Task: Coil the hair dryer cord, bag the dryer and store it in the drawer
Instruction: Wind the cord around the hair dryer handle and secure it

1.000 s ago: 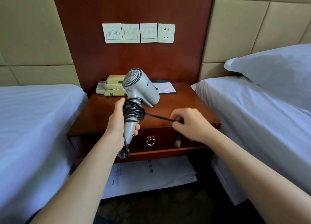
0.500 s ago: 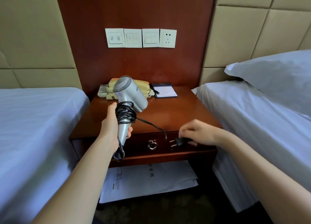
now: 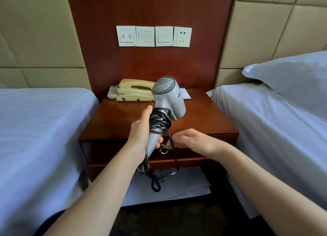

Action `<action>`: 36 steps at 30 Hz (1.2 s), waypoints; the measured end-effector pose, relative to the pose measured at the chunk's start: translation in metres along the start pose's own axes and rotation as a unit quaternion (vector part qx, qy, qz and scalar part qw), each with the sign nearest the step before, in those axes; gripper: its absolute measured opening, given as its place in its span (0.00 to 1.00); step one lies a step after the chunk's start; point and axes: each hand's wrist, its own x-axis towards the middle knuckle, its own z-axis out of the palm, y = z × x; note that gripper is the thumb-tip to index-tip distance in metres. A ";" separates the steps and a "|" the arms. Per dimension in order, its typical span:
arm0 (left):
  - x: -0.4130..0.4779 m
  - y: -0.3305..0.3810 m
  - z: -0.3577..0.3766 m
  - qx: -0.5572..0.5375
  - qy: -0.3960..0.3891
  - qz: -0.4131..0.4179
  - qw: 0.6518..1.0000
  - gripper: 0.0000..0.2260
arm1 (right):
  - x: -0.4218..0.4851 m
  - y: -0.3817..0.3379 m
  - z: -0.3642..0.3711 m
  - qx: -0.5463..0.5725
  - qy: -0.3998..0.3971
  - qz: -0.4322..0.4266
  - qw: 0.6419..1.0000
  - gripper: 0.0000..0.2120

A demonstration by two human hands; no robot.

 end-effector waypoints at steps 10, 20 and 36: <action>-0.001 0.008 -0.004 -0.005 0.091 0.052 0.994 0.25 | -0.005 -0.013 0.002 0.457 0.042 0.096 0.883 0.12; 0.005 0.014 -0.020 0.078 0.127 0.061 0.987 0.24 | -0.018 -0.022 -0.009 -0.343 0.226 -0.176 0.895 0.14; -0.013 0.009 -0.009 0.519 -0.085 0.141 0.839 0.20 | -0.033 -0.043 -0.029 -0.425 0.324 -0.331 0.778 0.14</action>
